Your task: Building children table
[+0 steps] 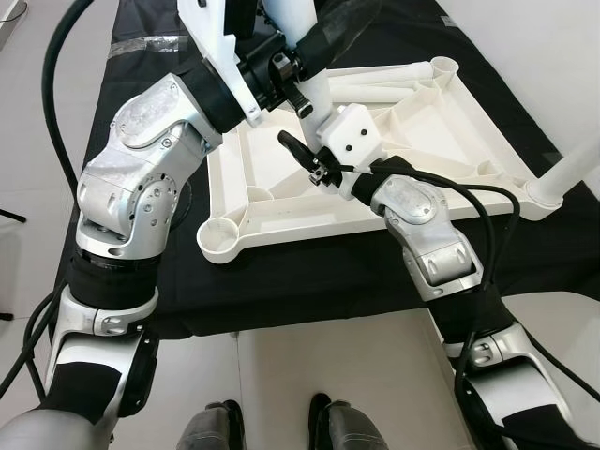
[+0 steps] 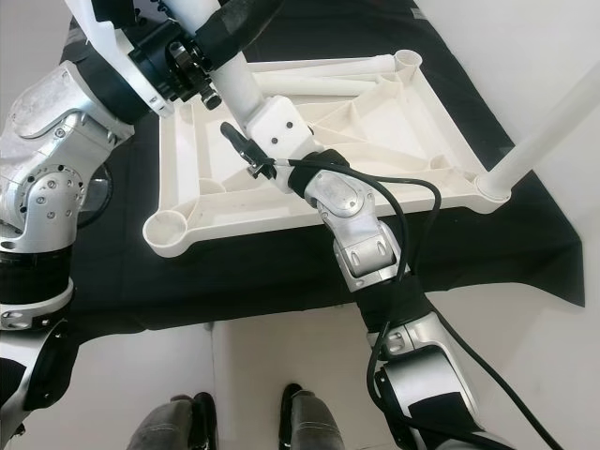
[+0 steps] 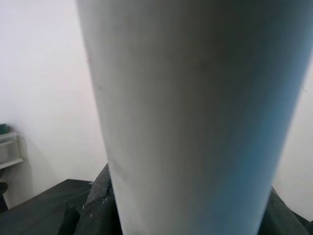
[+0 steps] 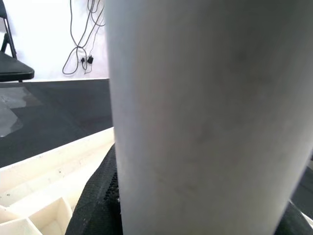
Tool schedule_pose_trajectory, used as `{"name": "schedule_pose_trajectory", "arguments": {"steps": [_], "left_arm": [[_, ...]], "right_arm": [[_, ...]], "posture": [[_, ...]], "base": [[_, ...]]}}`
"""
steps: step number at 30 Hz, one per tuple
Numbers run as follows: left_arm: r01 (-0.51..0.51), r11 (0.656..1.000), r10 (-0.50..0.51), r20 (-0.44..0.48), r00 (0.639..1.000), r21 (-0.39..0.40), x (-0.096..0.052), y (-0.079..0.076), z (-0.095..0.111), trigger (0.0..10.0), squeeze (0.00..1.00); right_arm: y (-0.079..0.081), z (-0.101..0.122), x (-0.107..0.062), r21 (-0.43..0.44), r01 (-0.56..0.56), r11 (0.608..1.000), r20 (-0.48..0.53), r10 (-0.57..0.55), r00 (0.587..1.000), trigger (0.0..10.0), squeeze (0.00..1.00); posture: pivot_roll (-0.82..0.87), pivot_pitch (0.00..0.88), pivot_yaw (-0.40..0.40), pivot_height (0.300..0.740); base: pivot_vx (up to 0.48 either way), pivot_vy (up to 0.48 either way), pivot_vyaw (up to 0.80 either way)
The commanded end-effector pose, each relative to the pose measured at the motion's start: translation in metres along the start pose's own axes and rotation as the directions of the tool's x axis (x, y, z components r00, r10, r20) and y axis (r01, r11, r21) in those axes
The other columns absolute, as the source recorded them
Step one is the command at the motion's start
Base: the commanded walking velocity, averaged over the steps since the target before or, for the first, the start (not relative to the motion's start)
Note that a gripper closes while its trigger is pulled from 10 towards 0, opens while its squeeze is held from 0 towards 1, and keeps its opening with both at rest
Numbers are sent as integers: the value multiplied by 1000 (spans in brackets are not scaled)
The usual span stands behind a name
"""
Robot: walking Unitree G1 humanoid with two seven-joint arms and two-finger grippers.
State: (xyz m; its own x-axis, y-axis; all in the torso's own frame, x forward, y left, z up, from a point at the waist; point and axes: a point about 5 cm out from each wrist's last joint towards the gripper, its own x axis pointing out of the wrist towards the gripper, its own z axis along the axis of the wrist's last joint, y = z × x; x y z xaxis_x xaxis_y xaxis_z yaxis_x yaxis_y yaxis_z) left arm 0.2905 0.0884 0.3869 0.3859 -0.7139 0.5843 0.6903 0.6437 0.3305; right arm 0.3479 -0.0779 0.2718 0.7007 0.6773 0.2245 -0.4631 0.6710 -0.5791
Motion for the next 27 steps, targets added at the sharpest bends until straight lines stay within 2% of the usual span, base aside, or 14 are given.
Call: {"name": "schedule_pose_trajectory", "arguments": {"steps": [1, 2, 3, 5, 10, 11, 17, 18, 19, 20, 27], "left_arm": [[-37, 999, 36, 33, 999, 38, 1, 4, 7, 0, 0], [-37, 999, 36, 33, 999, 38, 1, 4, 7, 0, 0], [-36, 999, 35, 34, 999, 36, 1, 4, 7, 0, 0], [-35, 999, 34, 36, 999, 34, 2, 3, 7, 0, 0], [-29, 999, 27, 42, 999, 32, 2, 1, 7, 0, 0], [-25, 999, 24, 46, 999, 27, 3, 0, 7, 0, 0], [-20, 1000, 19, 52, 998, 20, 4, -1, 6, 0, 0], [-18, 1000, 17, 53, 998, 19, 5, -1, 6, 0, 0], [-18, 1000, 17, 53, 998, 19, 5, -1, 6, 0, 0], [-14, 1000, 13, 56, 998, 16, 6, -2, 6, 0, 0], [-5, 1000, 4, 57, 998, 13, 9, -3, 6, 0, 0]], "right_arm": [[20, 8, 5, -59, -110, 992, 44, 112, 993, 10000, 0], [20, 8, 5, -59, -110, 992, 44, 112, 993, 10000, 0], [21, 8, 5, -50, -120, 992, 45, 122, 991, 10000, 1000], [23, 8, 5, -38, -138, 990, 46, 139, 989, 10000, 1000], [20, 8, 7, -73, -96, 993, 39, 99, 994, 10000, 965], [20, 9, 8, -69, -99, 993, 39, 102, 994, 10000, 0], [22, 10, 10, -56, -108, 993, 39, 110, 993, 10000, 0], [22, 10, 11, -50, -108, 993, 43, 110, 993, 2941, 0], [22, 10, 11, -50, -108, 993, 43, 110, 993, 2941, 0], [23, 11, 12, -33, -105, 994, 50, 106, 993, 0, 0], [22, 10, 11, -27, -99, 995, 47, 100, 994, 0, 0]], "posture": [[13, 187, -66, 740], [13, 187, -66, 740], [13, 187, -66, 740], [12, 187, -67, 740], [10, 187, -68, 740], [11, 187, -70, 740], [14, 187, -71, 740], [15, 187, -71, 740], [15, 187, -71, 740], [15, 188, -68, 740], [15, 187, -64, 740]], "base": [[0, 0, 0], [0, 0, 0], [0, 0, 0], [0, 0, 0], [0, 0, 0], [0, 0, 0], [0, 0, 0], [0, 0, 0], [0, 0, 0], [0, 0, 0], [0, 0, 0]]}}
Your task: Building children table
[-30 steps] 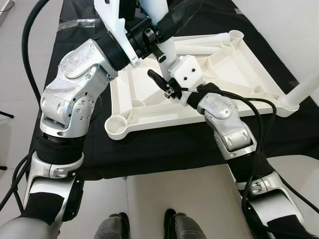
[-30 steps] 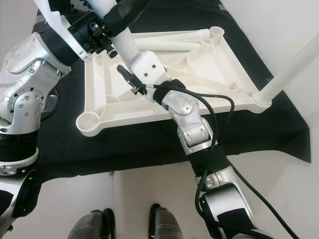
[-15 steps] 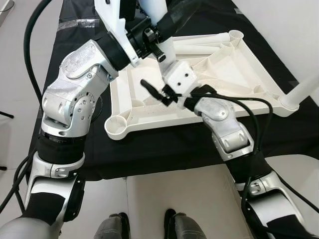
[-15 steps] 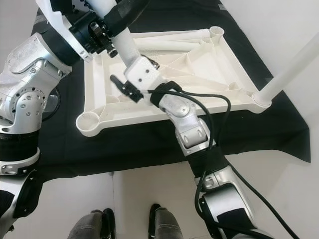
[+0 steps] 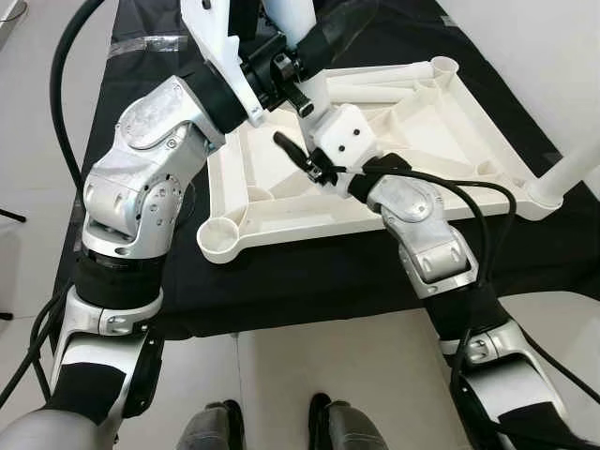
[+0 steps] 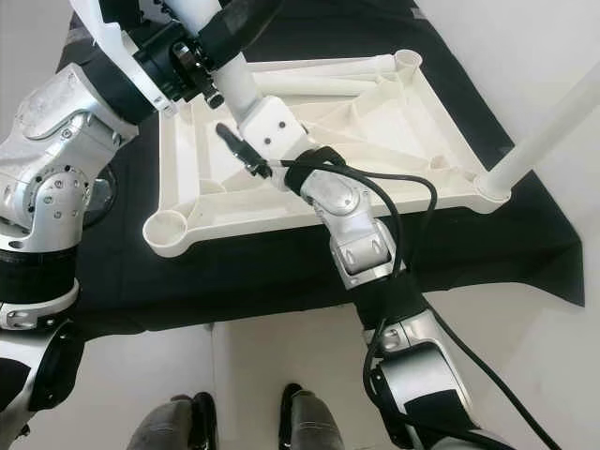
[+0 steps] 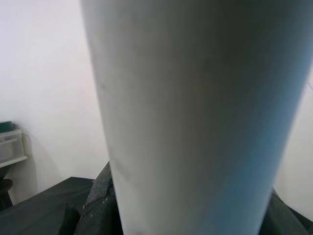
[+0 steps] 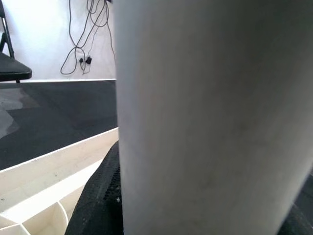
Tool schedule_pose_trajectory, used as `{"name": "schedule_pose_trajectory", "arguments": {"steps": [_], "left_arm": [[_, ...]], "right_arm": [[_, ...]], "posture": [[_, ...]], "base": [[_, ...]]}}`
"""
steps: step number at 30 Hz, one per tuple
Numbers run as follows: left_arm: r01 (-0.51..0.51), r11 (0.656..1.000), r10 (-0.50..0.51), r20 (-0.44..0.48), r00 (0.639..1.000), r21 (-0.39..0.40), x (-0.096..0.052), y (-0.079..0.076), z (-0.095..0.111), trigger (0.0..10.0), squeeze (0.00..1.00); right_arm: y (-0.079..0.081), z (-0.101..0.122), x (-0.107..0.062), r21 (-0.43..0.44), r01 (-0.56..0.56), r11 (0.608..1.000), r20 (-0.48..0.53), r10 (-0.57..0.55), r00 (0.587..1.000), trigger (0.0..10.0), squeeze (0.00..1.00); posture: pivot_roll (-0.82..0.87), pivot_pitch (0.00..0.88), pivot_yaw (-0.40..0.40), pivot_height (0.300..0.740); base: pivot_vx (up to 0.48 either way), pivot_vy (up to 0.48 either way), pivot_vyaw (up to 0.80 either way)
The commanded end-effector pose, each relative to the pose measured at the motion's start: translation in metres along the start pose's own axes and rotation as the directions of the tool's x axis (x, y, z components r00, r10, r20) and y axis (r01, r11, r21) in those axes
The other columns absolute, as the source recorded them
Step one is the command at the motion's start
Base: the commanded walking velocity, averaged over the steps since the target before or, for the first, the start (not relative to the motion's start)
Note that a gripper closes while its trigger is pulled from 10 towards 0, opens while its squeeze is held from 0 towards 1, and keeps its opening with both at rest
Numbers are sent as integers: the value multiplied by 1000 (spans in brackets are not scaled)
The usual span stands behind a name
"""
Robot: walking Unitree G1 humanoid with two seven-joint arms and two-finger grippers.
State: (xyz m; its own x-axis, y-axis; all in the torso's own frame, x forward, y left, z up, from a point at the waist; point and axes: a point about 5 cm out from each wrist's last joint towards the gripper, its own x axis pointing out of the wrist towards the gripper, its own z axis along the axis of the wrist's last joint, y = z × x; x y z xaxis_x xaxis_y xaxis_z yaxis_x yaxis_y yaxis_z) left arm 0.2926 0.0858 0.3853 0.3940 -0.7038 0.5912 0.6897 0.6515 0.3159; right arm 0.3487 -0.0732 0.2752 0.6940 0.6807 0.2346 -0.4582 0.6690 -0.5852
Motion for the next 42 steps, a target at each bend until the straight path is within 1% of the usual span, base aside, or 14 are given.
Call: {"name": "schedule_pose_trajectory", "arguments": {"steps": [1, 10, 11, 12, 18, 26, 27, 28, 29, 37, 38, 40, 41, 42], "left_arm": [[10, 1000, -11, 54, 998, 21, 7, -3, 9, 0, 0], [20, 1000, -21, 57, 998, 17, 8, -5, 10, 0, 0], [12, 1000, -13, 55, 998, 19, 8, -5, 10, 275, 922], [8, 1000, -8, 57, 998, -1, 8, -5, 11, 10000, 1000], [-50, 999, 50, 96, 994, -3, 4, 4, 21, 10000, 1000], [-97, 994, 86, 203, 975, 44, -8, 17, 64, 10000, 1000], [-110, 991, 92, 225, 970, 69, -8, 20, 75, 10000, 792], [-120, 989, 96, 240, 966, 85, -8, 23, 84, 10000, 792], [-123, 988, 96, 259, 961, 93, -7, 24, 92, 10000, 0], [-138, 990, 135, 396, 908, -21, -20, 36, 135, 10000, 0], [-158, 987, 158, 373, 914, -31, -28, 40, 130, 10000, 0], [-171, 984, 173, 354, 919, -37, -33, 42, 126, 10000, 0], [-169, 985, 175, 283, 943, -46, -41, 44, 109, 10000, 0], [-159, 985, 168, 200, 965, -61, -50, 43, 90, 10000, 0]], "right_arm": [[21, 7, 7, -17, -99, 995, 35, 100, 994, 0, 0], [21, 6, 6, -11, -100, 995, 34, 100, 994, 0, 0], [21, 6, 6, -9, -97, 995, 34, 98, 995, 0, 0], [20, 5, 5, -6, -92, 996, 33, 92, 995, 0, 0], [13, 3, 4, 8, -42, 999, 28, 42, 999, 0, 0], [-36, -4, -3, 87, 297, 951, -17, -297, 955, 0, 0], [-49, -4, -7, 113, 376, 920, -21, -376, 926, 0, 0], [-57, -4, -11, 130, 426, 895, -24, -427, 904, 0, 0], [-65, -4, -15, 134, 471, 872, -26, -472, 881, 0, 0], [-91, -10, -30, 308, 601, 737, -55, -617, 785, 0, 0], [-88, -7, -28, 375, 559, 740, -36, -591, 806, 1059, 0], [-86, -6, -26, 420, 525, 740, -18, -572, 820, 1059, 0], [-80, 1, -24, 474, 450, 757, 35, -526, 850, 10000, 0], [-74, 8, -22, 514, 371, 773, 94, -481, 872, 10000, 0]], "posture": [[15, 187, -64, 740], [15, 187, -65, 740], [15, 187, -64, 740], [14, 187, -63, 740], [13, 186, -64, 740], [17, 186, -67, 740], [17, 186, -66, 740], [17, 186, -66, 740], [19, 186, -68, 740], [27, 180, -68, 740], [29, 182, -62, 740], [30, 182, -60, 740], [33, 184, -58, 740], [33, 184, -58, 740]], "base": [[0, 0, 0], [0, 0, 0], [0, 0, 0], [0, 0, 0], [0, 0, 0], [0, 0, 0], [0, 0, 0], [0, 0, 0], [0, 0, 0], [0, 0, 0], [0, 0, 0], [0, 0, 0], [0, 0, 0], [0, 0, 0]]}}
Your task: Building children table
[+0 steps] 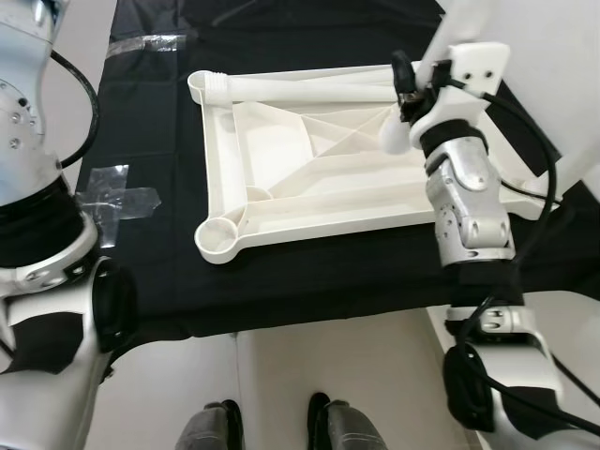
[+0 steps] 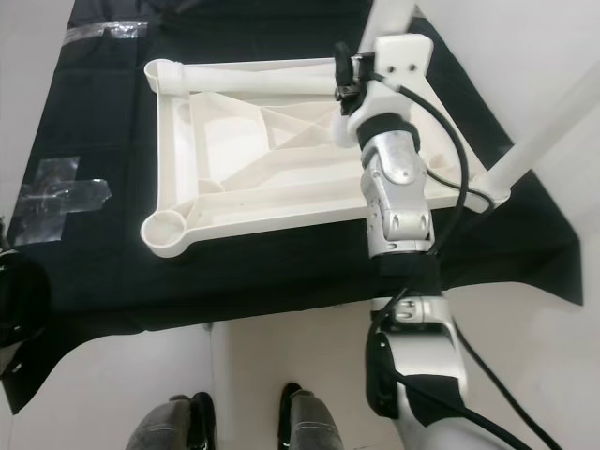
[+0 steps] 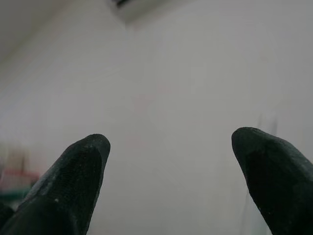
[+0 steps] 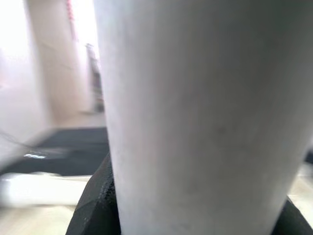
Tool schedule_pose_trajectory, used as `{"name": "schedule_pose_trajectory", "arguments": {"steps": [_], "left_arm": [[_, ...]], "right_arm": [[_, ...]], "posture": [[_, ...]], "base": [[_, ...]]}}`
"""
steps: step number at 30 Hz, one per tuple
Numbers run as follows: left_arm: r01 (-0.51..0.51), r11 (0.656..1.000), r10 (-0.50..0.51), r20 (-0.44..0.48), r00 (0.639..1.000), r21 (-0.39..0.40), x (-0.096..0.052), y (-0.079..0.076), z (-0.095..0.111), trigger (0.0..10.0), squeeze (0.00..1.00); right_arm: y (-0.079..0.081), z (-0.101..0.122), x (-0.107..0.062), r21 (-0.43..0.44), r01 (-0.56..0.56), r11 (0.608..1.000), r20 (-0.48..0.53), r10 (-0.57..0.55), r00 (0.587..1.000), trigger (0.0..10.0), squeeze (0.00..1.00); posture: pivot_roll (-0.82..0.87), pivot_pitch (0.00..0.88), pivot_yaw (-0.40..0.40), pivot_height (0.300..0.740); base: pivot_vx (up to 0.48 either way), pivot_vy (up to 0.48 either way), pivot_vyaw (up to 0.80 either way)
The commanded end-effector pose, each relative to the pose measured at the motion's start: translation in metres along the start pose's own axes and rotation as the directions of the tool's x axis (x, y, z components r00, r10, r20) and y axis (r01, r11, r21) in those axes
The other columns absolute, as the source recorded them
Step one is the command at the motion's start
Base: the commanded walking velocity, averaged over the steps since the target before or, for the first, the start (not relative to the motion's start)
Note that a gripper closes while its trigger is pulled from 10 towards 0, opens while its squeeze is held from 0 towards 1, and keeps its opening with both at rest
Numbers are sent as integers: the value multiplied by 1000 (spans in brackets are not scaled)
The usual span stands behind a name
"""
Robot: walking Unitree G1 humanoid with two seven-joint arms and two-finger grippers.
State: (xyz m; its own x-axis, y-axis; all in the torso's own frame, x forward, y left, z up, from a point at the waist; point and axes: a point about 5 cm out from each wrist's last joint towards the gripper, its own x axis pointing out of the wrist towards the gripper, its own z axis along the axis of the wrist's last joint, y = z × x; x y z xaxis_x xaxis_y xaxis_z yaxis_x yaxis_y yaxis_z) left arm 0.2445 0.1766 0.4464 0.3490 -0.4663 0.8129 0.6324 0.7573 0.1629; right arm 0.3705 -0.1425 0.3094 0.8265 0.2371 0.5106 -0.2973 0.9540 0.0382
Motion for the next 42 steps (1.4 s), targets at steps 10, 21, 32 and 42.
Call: {"name": "schedule_pose_trajectory", "arguments": {"steps": [10, 21, 32, 42], "left_arm": [[-22, 998, -3, -362, 932, -63, -64, -21, -81, 10000, 0], [78, 960, -207, -495, 844, -268, -110, -64, -106, 10000, 0], [26, 915, -307, -654, 692, -402, -169, -90, -138, 10000, 0], [-30, 878, -365, -709, 604, -477, -202, -105, -153, 10000, 0]], "right_arm": [[16, 3, -7, -5, -169, 986, 2, 169, 986, 10000, 0], [22, 2, -17, 54, -298, 953, -14, 299, 954, 10000, 0], [25, -1, -19, 101, -290, 952, -6, 292, 956, 10000, 0], [33, -1, -22, 121, -351, 928, 4, 354, 935, 10000, 0]], "posture": [[18, 190, -61, 740], [24, 209, -48, 740], [22, 225, -40, 740], [21, 236, -43, 740]], "base": [[0, 0, 0], [0, 0, 509], [0, 0, 289], [0, 0, 0]]}}
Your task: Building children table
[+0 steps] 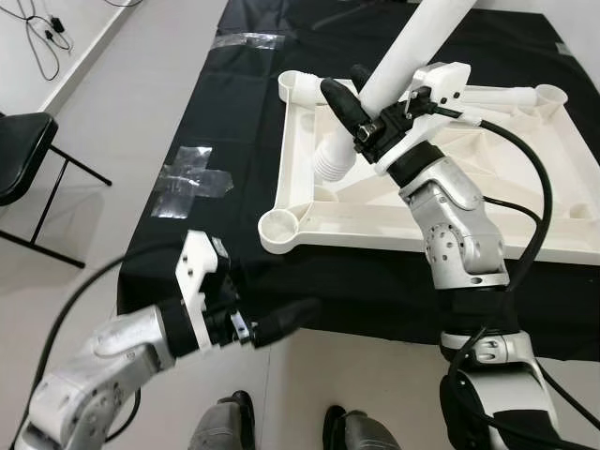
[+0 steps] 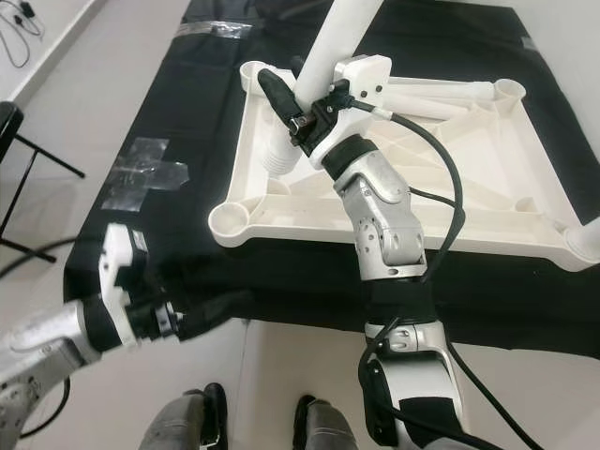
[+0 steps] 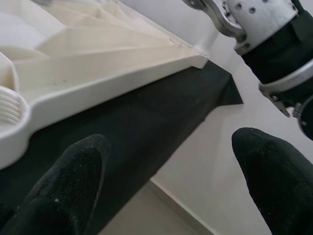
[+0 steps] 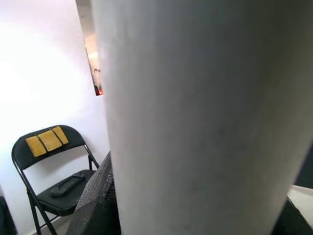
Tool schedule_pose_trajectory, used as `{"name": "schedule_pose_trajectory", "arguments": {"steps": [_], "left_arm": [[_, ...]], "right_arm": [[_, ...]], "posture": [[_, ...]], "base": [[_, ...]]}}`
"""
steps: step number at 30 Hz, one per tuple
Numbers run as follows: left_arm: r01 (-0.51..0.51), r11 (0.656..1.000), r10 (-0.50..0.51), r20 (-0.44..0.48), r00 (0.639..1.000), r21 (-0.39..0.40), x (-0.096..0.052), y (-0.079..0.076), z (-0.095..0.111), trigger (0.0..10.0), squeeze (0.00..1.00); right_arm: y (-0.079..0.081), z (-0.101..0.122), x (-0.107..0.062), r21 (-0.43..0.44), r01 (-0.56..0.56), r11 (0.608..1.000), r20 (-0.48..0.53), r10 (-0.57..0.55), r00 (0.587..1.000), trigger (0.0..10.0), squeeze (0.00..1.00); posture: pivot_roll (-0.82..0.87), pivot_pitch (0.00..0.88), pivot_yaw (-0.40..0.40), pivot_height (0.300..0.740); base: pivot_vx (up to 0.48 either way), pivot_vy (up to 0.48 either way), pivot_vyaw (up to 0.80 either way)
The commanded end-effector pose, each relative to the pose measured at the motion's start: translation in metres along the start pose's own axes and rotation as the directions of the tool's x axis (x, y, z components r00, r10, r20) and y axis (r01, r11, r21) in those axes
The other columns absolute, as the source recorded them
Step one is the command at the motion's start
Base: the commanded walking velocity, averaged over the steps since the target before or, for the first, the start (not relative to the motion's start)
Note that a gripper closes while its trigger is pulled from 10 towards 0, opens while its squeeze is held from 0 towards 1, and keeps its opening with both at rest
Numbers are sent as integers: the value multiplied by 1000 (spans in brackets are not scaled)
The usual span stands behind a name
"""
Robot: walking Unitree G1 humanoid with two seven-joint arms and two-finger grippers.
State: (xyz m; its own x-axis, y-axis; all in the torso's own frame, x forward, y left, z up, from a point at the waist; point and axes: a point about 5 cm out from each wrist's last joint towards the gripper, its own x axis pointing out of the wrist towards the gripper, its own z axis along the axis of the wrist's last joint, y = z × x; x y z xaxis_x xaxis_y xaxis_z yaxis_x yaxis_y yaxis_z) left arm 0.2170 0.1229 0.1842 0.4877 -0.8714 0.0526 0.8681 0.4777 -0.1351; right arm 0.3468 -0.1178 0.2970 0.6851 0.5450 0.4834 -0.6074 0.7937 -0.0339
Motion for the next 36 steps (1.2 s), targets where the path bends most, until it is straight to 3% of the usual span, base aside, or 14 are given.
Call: {"name": "schedule_pose_trajectory", "arguments": {"steps": [1, 5, 13, 17, 20, 21, 23, 25, 26, 28, 33, 36], "left_arm": [[37, 999, -38, -39, 999, -30, -2, -6, -9, 10000, 0], [76, 994, -82, -75, 994, -75, -4, -15, -20, 10000, 0], [91, 984, -98, -36, 995, -150, 1, -21, -28, 10000, 0], [93, 982, -104, -60, 993, -163, 1, -26, -37, 10000, 0], [51, 984, -59, -47, 997, -168, 1, -24, -38, 10000, 0], [51, 984, -59, -47, 997, -168, 1, -24, -38, 10000, 0], [7, 989, -13, -39, 999, -148, 1, -20, -36, 10000, 0], [-100, 990, 97, -33, 995, -96, 1, -13, -34, 10000, 0], [-100, 990, 97, -33, 995, -96, 1, -13, -34, 10000, 0], [-184, 983, 184, -35, 982, -1, 0, -11, -31, 10000, 0], [-224, 968, 230, -43, 972, 110, -1, -15, -29, 10000, 0], [-202, 964, 217, -73, 973, 175, -2, -19, -27, 10000, 0]], "right_arm": [[4, 2, -1, 6, -26, 1000, 13, 26, 1000, 10000, 0], [5, 2, -1, 10, -40, 999, 9, 40, 999, 10000, 0], [3, 0, -3, -10, -52, 999, -9, 52, 999, 10000, 0], [0, 1, -2, -29, -94, 995, -30, 94, 995, 10000, 0], [6, 6, 0, -16, -234, 972, -37, 233, 972, 10000, 0], [6, 6, 0, -16, -234, 972, -37, 233, 972, 10000, 0], [9, 7, -1, 11, -298, 954, -32, 299, 954, 10000, 0], [14, 6, -3, 58, -398, 915, -25, 400, 916, 10000, 0], [14, 6, -3, 58, -398, 915, -25, 400, 916, 10000, 0], [14, 8, -8, 101, -469, 877, -6, 472, 881, 10000, 0], [14, 10, -14, 150, -543, 826, 26, 546, 838, 10000, 0], [21, 5, -18, 161, -612, 774, 13, 618, 786, 10000, 0]], "posture": [[22, 240, -43, 740], [19, 248, -42, 740], [39, 262, -31, 740], [33, 266, -27, 740], [38, 276, -29, 740], [38, 276, -29, 740], [47, 285, -28, 740], [56, 294, -30, 740], [56, 294, -30, 740], [68, 312, -30, 740], [75, 324, -27, 740], [80, 332, -21, 740]], "base": [[0, 0, 0], [0, 0, 0], [0, 0, 0], [0, 0, 400], [0, 0, 800], [0, 0, 800], [0, 0, 800], [0, 0, 800], [0, 0, 800], [0, 0, 800], [0, 0, 480], [0, 0, 0]]}}
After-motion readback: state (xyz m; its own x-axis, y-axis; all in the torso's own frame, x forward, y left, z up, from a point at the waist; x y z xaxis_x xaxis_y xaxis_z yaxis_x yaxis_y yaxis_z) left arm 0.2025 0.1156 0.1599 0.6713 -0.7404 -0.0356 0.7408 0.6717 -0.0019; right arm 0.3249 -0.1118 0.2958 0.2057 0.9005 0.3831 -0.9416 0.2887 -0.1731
